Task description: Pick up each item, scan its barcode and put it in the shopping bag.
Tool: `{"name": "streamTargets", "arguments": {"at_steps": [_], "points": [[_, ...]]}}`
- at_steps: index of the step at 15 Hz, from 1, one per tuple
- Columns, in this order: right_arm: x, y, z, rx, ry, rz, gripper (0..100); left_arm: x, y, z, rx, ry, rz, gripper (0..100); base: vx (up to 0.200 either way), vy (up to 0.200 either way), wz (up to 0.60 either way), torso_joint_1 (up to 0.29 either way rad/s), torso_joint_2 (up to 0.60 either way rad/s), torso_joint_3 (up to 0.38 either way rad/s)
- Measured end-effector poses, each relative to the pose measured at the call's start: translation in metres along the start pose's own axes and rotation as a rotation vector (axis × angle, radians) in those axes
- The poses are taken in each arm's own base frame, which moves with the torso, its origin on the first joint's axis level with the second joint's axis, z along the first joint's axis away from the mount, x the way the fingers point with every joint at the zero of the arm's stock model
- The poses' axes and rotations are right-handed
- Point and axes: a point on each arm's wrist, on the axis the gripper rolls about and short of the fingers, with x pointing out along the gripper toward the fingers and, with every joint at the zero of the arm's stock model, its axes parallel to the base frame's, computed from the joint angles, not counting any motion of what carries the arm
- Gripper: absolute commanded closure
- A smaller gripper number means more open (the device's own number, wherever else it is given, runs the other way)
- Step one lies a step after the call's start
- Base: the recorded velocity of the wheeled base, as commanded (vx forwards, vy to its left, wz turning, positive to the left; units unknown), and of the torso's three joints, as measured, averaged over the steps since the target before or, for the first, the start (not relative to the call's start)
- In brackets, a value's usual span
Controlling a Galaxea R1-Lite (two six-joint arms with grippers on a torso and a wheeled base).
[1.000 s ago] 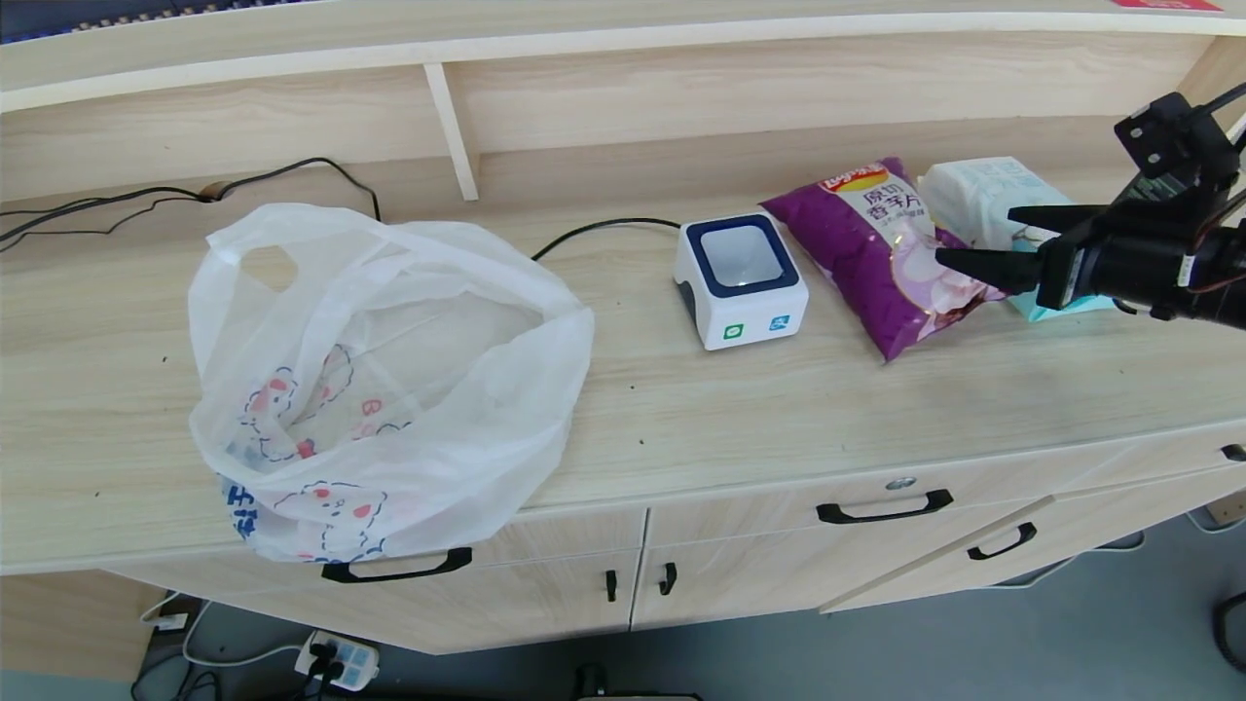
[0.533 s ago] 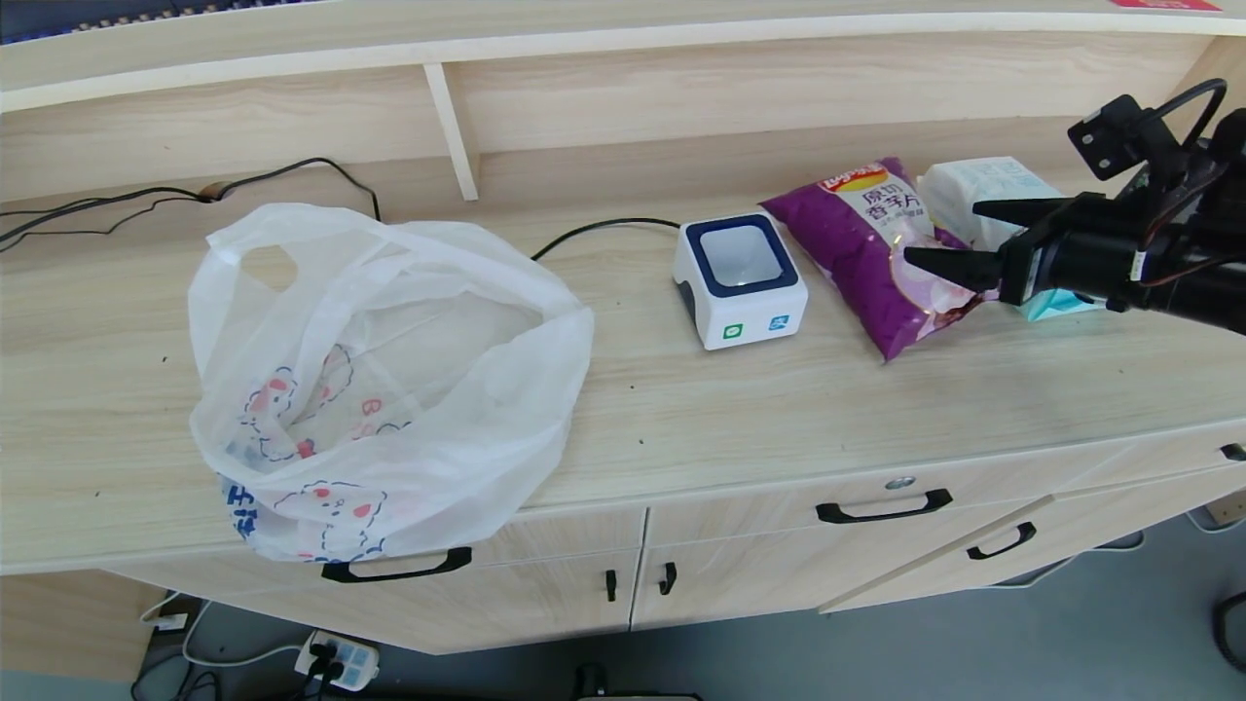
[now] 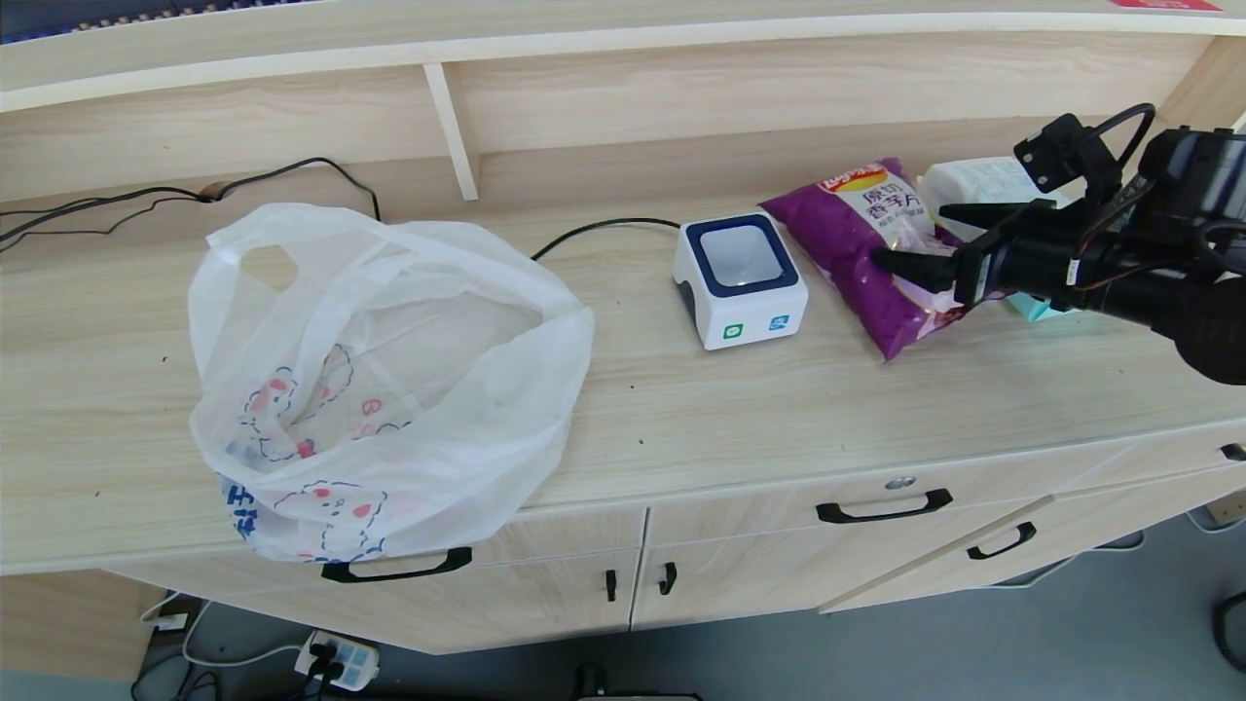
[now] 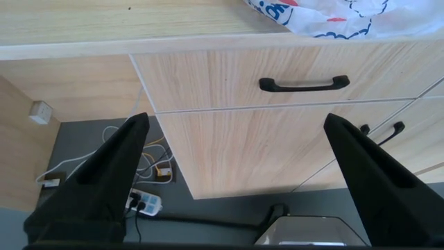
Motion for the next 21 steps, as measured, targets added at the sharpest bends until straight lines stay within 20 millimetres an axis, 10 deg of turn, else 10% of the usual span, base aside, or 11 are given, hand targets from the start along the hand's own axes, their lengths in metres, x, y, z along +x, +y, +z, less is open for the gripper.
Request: {"name": "streamTargets", "arguments": {"at_steps": [2,3,12,21], "points": [[0.007,0.003,-0.005,0.039,0.015,0.001,0,0.000,0.000,0.000,0.002,0.000,0.000,0,0.000,0.000,0.00,0.000,0.00,0.000],[0.010,0.004,-0.008,0.047,0.021,0.004,100,0.000,0.000,0.000,0.001,0.000,0.000,0,0.000,0.000,0.00,0.000,0.00,0.000],[0.007,0.014,0.000,0.063,0.005,0.021,100,0.000,0.000,0.000,-0.003,0.000,0.000,0,0.000,0.000,0.00,0.000,0.00,0.000],[-0.063,0.045,0.035,0.137,-0.124,-0.066,100,0.000,0.000,-0.001,-0.004,0.006,0.000,0,0.000,0.000,0.00,0.000,0.00,0.000]]}}
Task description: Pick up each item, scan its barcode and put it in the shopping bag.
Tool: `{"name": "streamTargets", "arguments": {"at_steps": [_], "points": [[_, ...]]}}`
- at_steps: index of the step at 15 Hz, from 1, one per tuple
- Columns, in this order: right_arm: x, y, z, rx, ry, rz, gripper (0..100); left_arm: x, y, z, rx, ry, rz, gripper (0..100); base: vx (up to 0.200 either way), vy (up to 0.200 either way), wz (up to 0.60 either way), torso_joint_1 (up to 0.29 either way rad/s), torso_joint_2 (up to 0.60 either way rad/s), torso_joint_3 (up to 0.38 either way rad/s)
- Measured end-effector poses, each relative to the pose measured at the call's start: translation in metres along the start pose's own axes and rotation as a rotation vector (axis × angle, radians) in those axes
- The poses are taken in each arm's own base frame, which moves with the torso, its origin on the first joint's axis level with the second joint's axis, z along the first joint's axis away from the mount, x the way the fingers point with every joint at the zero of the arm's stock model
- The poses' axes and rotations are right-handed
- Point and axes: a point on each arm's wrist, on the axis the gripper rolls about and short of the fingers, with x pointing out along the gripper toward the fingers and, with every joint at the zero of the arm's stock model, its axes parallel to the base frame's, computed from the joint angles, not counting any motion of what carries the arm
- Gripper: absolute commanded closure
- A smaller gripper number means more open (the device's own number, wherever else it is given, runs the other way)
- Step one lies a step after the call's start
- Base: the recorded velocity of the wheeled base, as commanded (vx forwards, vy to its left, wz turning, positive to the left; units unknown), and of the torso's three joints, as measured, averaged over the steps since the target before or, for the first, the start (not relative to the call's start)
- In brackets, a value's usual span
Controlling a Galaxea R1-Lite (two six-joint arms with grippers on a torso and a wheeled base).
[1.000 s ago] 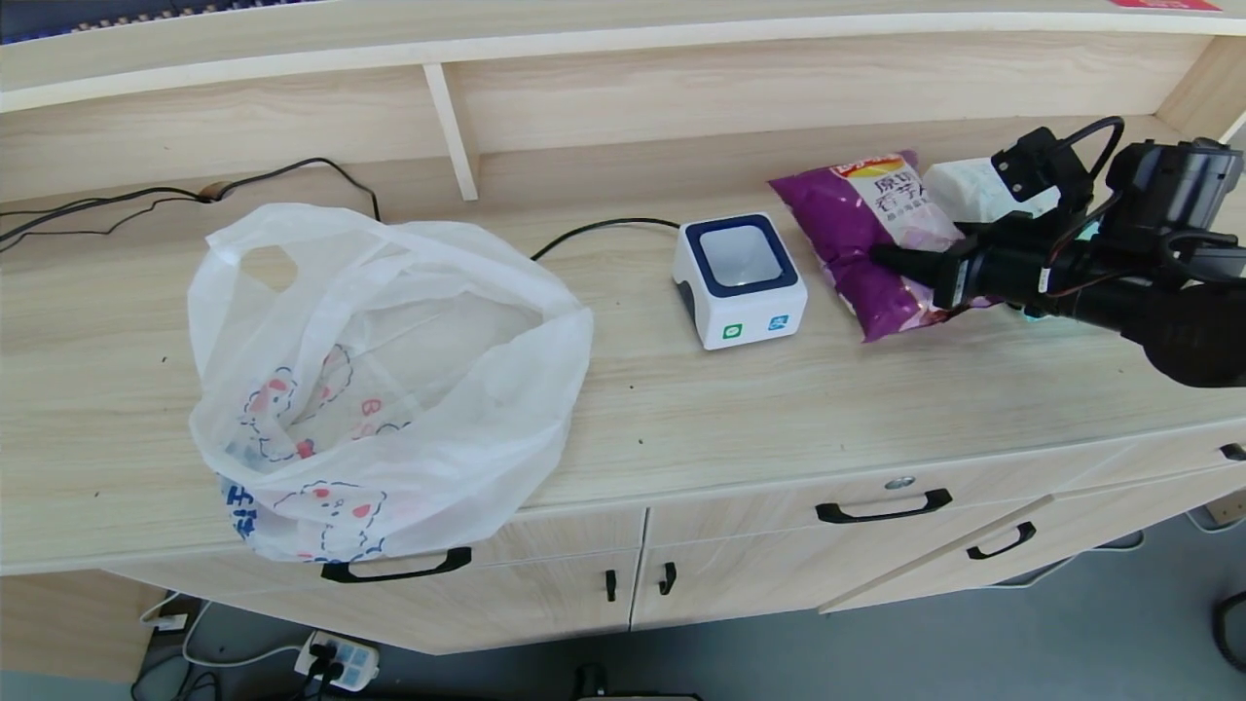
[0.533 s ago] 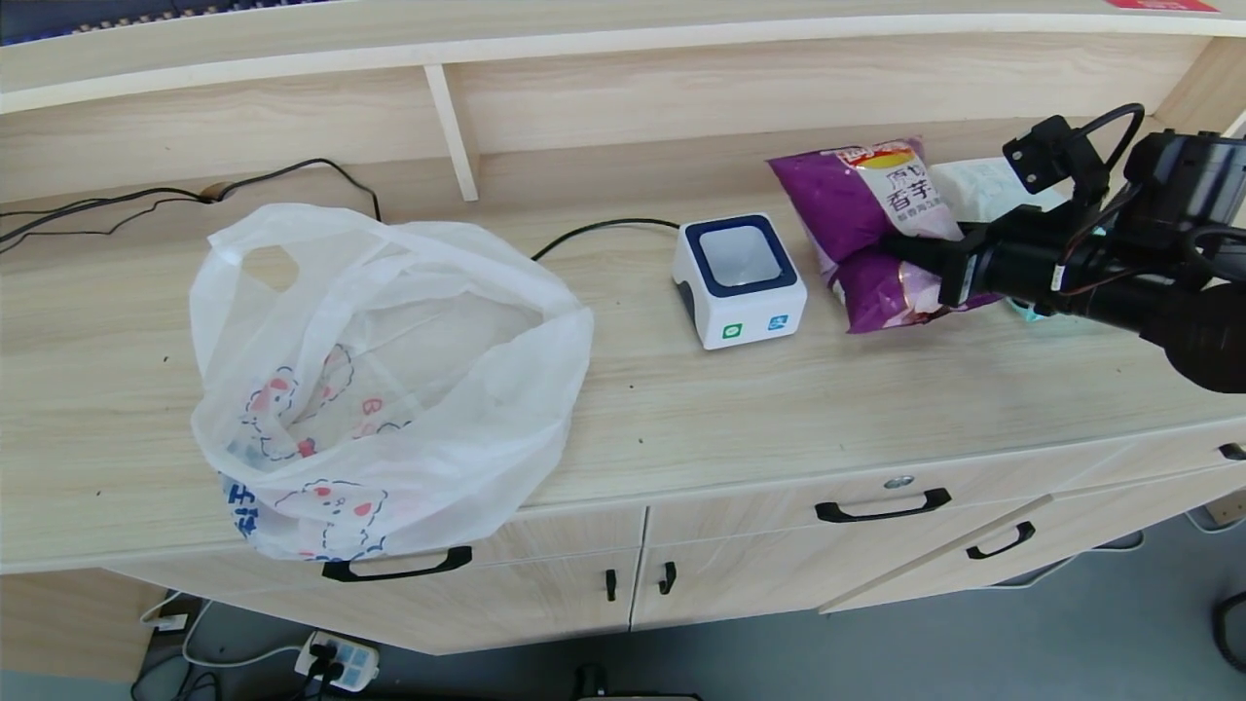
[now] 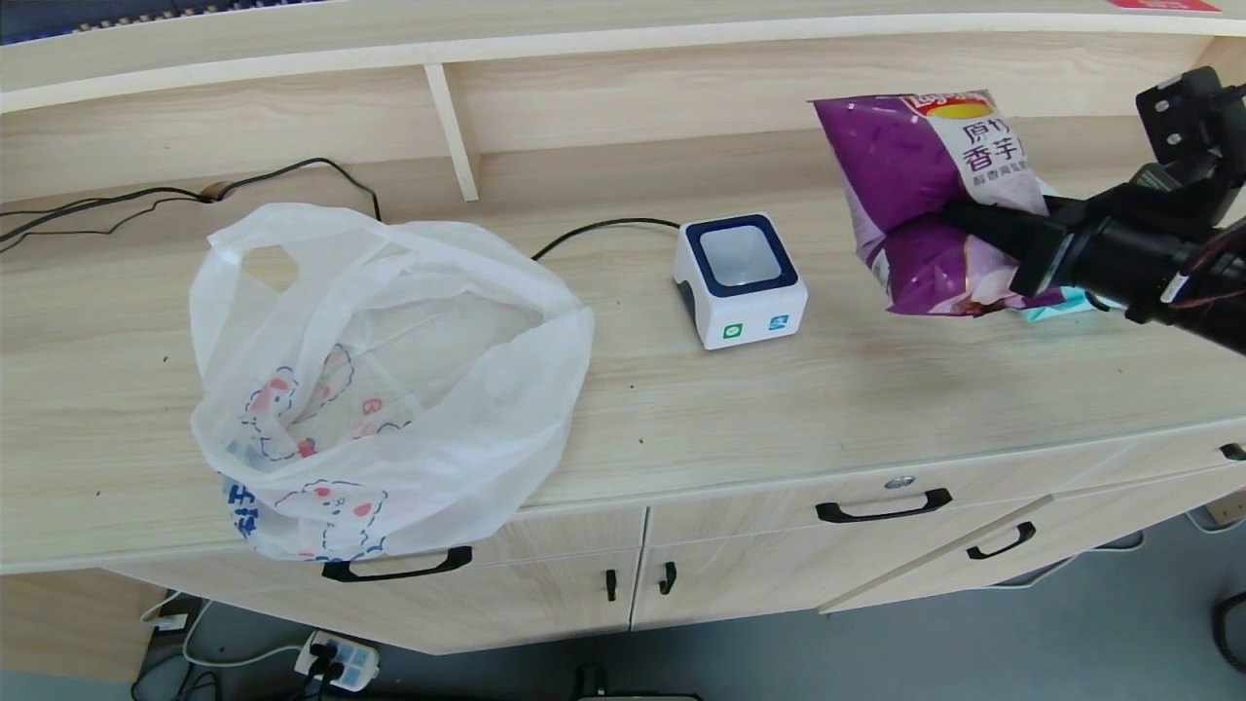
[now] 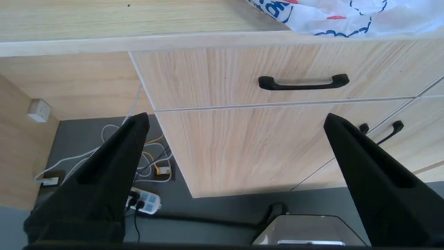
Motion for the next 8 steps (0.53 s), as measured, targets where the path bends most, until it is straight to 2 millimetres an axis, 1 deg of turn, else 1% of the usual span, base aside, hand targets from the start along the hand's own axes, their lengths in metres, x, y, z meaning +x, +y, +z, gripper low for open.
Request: {"name": "streamTargets", "arguments": {"at_steps": [3,4,5,6,8], "points": [[-0.035,0.021,0.013,0.068,-0.023,-0.045,100,0.000,0.000,0.000,0.000,-0.002,0.001,0,0.000,0.000,0.00,0.000,0.00,0.000],[-0.049,0.032,0.014,0.111,-0.024,-0.044,100,0.000,0.000,0.000,0.000,-0.001,0.001,0,0.000,0.000,0.00,0.000,0.00,0.000],[-0.063,0.047,0.012,0.162,-0.016,-0.028,100,0.000,0.000,0.000,0.000,0.000,0.001,0,0.000,0.000,0.00,0.000,0.00,0.000],[-0.079,0.067,0.006,0.224,0.006,0.010,100,0.000,0.000,0.000,0.001,0.000,0.001,0,0.000,0.000,0.00,0.000,0.00,0.000],[-0.112,0.099,-0.014,0.326,0.075,0.109,100,0.000,0.000,0.000,0.004,0.000,0.000,0,0.000,0.000,0.00,0.000,0.00,0.000]]}}
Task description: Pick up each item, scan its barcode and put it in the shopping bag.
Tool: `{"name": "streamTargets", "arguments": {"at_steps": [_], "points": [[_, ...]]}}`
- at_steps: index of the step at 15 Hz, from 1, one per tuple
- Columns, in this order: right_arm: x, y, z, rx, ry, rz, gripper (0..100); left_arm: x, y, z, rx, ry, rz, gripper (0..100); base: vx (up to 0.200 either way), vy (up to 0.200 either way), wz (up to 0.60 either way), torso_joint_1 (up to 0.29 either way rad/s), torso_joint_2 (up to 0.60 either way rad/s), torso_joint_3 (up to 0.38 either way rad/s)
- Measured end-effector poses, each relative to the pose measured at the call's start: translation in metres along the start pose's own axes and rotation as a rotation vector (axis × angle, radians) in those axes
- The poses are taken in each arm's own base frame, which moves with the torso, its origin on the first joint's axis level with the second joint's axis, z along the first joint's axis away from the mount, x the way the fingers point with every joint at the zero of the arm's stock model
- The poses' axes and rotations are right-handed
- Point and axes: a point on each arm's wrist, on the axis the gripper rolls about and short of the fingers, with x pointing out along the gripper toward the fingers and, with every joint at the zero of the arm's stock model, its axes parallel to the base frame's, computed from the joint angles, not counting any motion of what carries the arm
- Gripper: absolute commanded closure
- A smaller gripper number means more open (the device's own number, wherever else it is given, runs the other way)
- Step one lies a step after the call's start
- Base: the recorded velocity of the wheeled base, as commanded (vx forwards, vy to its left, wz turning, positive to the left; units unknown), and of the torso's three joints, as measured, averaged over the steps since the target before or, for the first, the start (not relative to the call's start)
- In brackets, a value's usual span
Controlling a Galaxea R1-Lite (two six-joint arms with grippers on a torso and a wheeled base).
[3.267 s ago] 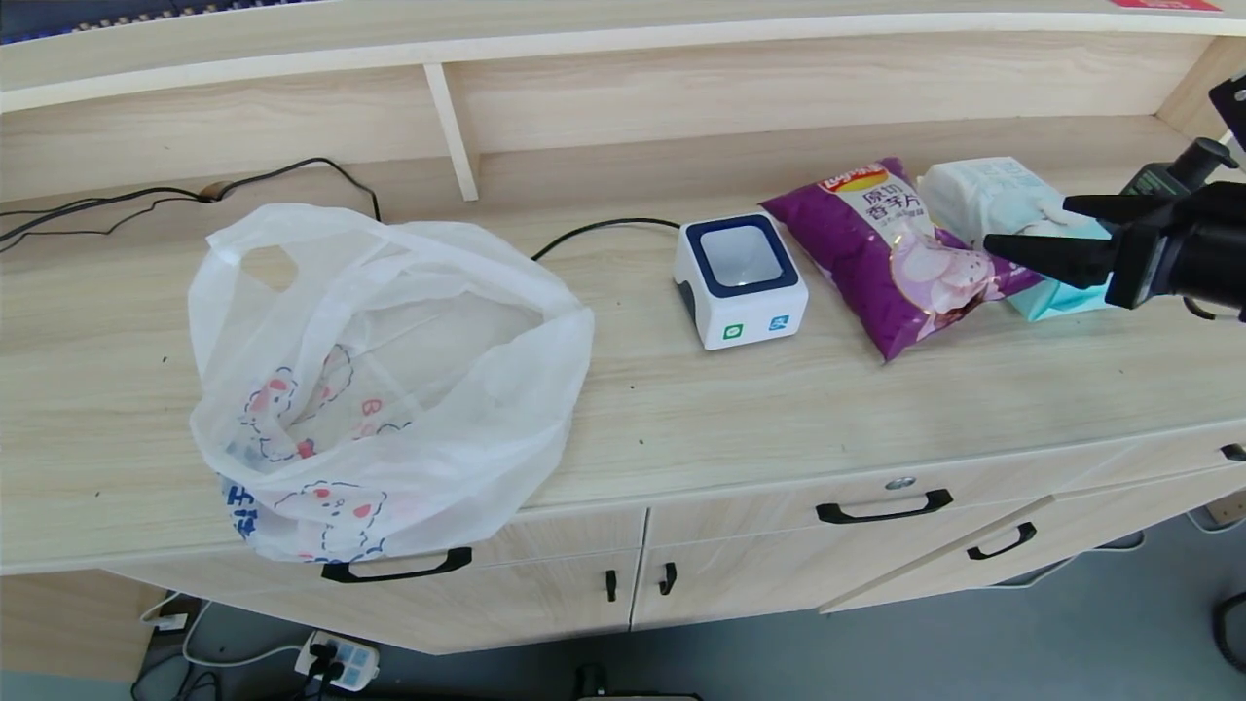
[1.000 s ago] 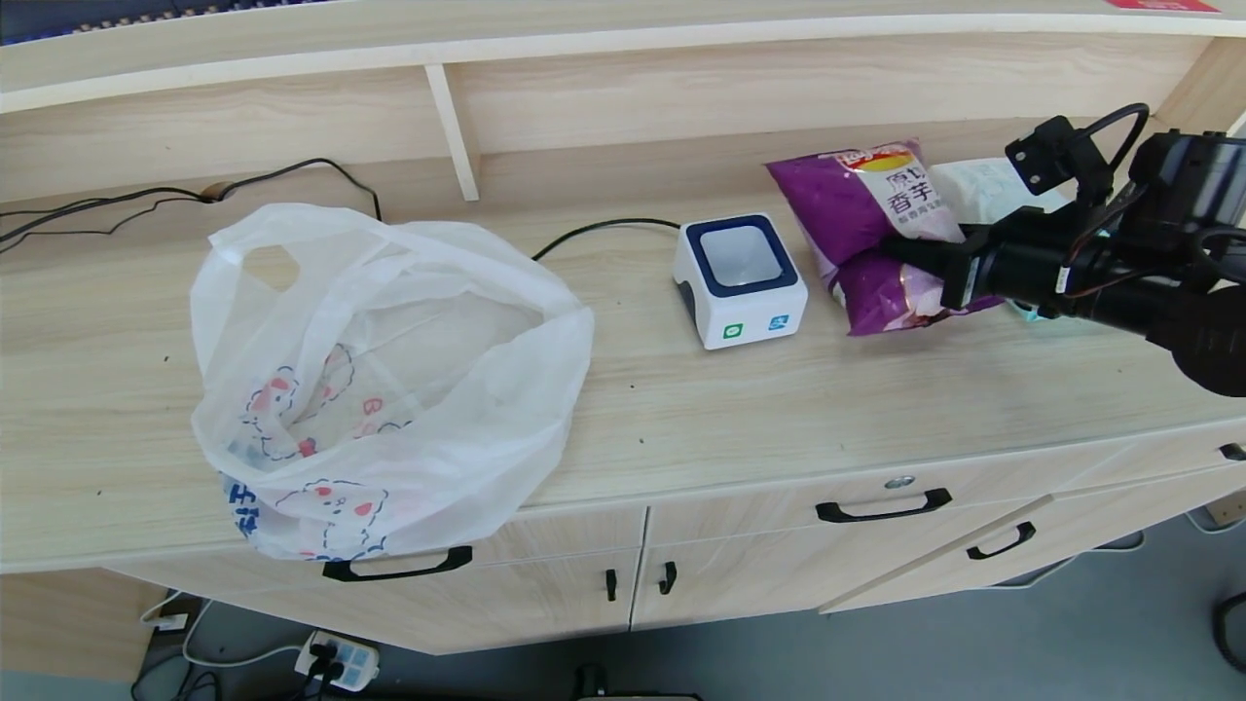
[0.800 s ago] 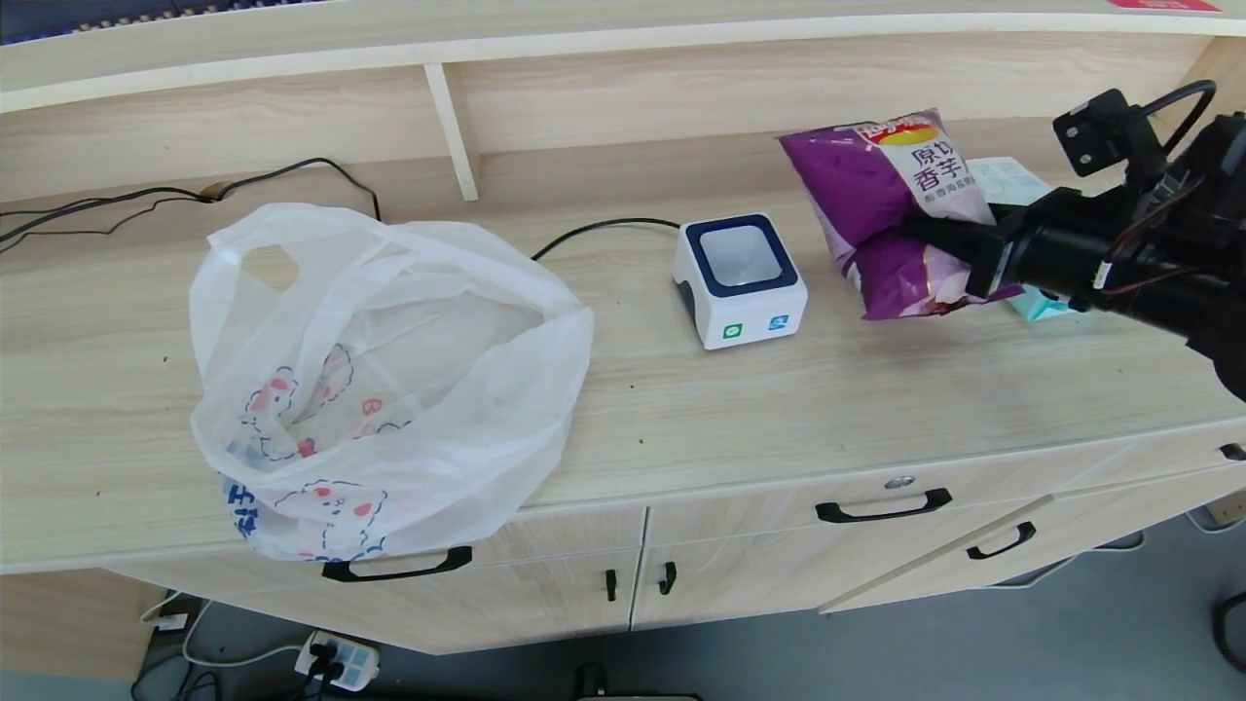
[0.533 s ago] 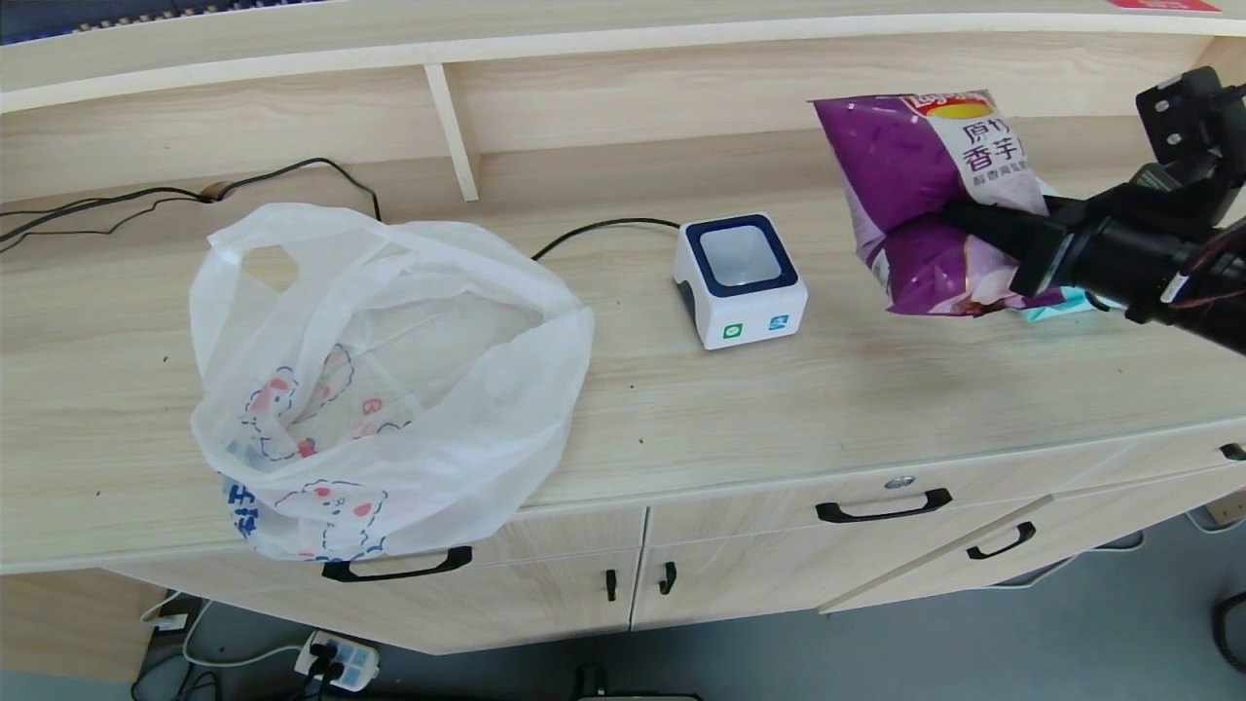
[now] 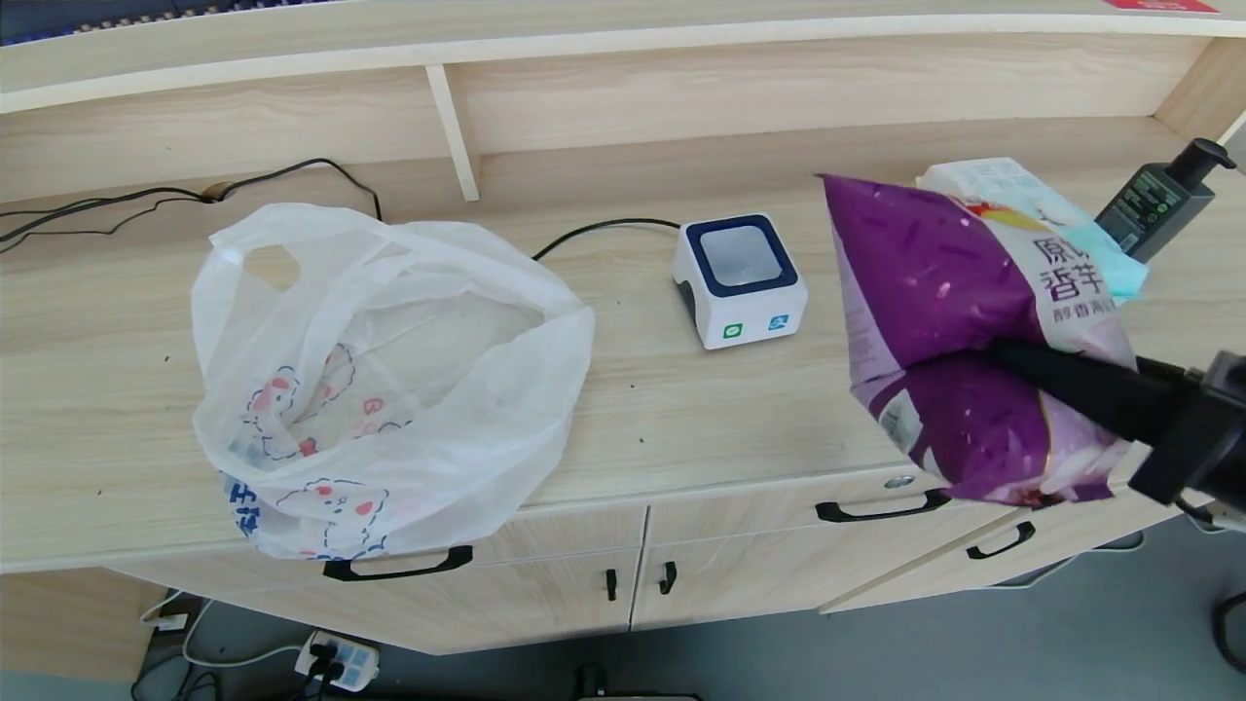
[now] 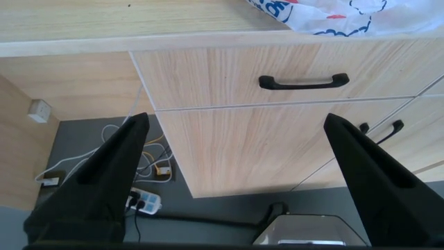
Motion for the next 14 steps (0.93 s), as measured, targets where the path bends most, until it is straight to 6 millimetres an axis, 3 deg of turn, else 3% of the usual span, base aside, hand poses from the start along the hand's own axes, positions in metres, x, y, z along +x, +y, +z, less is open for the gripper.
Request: {"name": "streamTargets", "arguments": {"at_steps": [1,3,6,9,11,14], "points": [[-0.013,0.009,-0.015,0.060,0.040,0.046,100,0.000,0.000,0.000,0.002,0.000,0.000,0,0.000,0.000,0.00,0.000,0.00,0.000],[-0.023,0.021,-0.020,0.221,0.054,0.124,100,0.000,0.000,0.000,0.004,0.000,0.000,0,0.000,0.000,0.00,0.000,0.00,0.000],[-0.007,0.042,0.023,0.503,-0.064,0.290,100,0.000,0.000,0.000,0.006,0.001,0.000,0,0.000,0.000,0.00,0.000,0.00,0.000],[0.023,0.057,0.044,0.604,-0.197,0.449,100,0.000,0.000,0.000,0.004,0.001,0.001,0,0.000,0.000,0.00,0.000,0.00,0.000],[0.033,0.072,0.039,0.648,-0.203,0.573,100,0.000,0.000,0.000,0.000,0.001,0.001,0,0.000,0.000,0.00,0.000,0.00,0.000],[0.031,0.095,0.022,0.713,-0.159,0.707,100,0.000,0.000,0.000,-0.001,0.001,0.000,0,0.000,0.000,0.00,0.000,0.00,0.000]]}}
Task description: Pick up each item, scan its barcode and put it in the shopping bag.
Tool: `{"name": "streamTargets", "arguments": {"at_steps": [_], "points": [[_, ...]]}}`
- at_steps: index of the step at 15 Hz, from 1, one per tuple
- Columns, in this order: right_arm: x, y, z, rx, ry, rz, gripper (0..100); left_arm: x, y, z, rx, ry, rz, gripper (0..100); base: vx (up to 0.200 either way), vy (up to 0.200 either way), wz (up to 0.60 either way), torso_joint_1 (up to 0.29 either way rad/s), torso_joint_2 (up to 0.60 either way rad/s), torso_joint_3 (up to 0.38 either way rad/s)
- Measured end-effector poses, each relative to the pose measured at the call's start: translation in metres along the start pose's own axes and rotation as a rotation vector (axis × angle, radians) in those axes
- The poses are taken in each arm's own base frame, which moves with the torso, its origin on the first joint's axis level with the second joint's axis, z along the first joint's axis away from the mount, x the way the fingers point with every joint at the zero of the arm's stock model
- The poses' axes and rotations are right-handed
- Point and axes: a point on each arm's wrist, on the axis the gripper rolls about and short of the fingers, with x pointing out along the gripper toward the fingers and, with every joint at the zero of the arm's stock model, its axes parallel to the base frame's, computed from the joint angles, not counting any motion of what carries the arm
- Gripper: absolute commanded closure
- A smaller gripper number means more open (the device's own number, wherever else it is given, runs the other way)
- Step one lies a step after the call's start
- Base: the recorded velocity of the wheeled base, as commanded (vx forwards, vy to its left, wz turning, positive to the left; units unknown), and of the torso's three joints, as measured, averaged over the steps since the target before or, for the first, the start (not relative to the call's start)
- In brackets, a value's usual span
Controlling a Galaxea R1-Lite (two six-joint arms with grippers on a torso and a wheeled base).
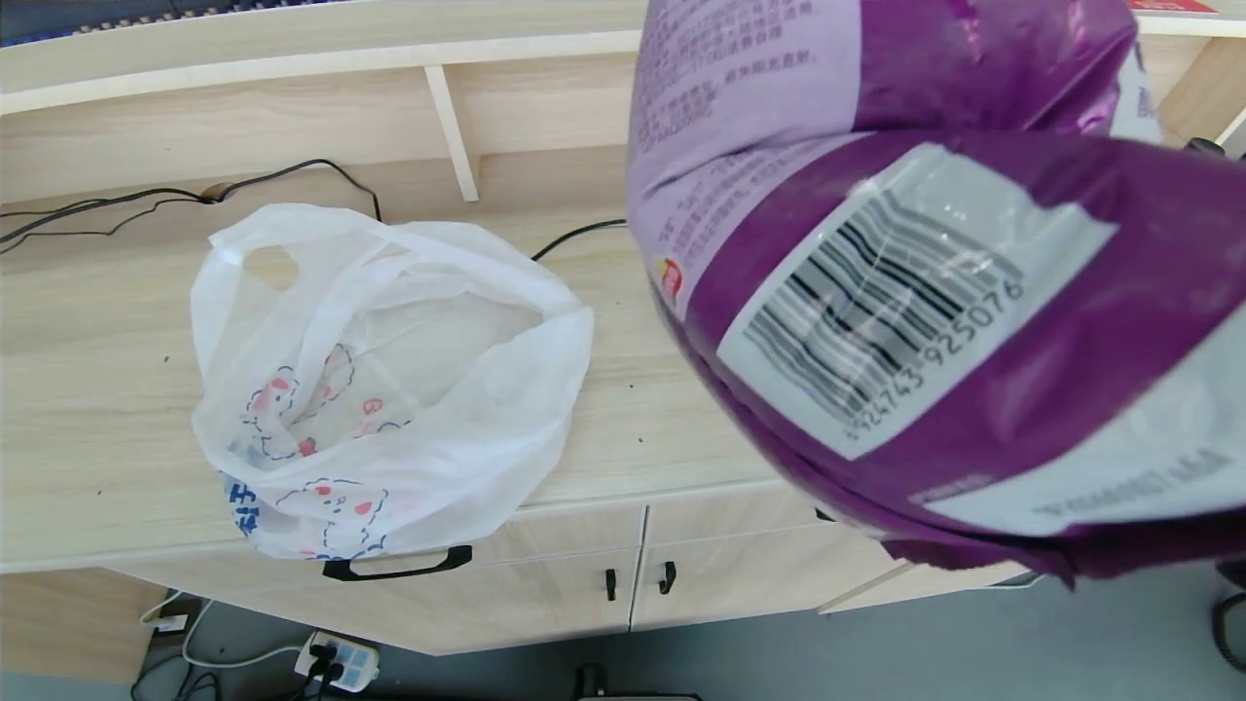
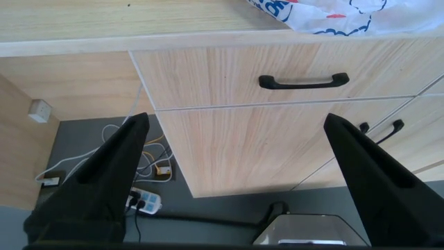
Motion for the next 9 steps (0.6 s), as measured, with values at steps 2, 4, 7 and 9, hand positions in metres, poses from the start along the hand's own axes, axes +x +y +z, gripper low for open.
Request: {"name": "streamTargets", "arguments": {"at_steps": [2,4,7,9], "points": [[0.0025,-0.0016,-0.0075,0.029,0.028,0.004,100,0.0000,0.0000,0.0000,0.001,0.000,0.000,0,0.000,0.000,0.00,0.000,0.00,0.000],[0.0046,-0.0032,-0.0097,0.049,0.035,0.002,100,0.0000,0.0000,0.0000,0.003,0.000,0.000,0,0.000,0.000,0.00,0.000,0.00,0.000],[0.0081,-0.0051,-0.0108,0.056,0.038,0.002,100,0.0000,0.0000,0.0000,0.004,0.000,0.000,0,0.000,0.000,0.00,0.000,0.00,0.000],[0.0092,-0.0068,-0.0096,0.051,0.028,0.002,100,0.0000,0.0000,0.0000,0.005,0.000,0.000,0,0.000,0.000,0.00,0.000,0.00,0.000]]}}
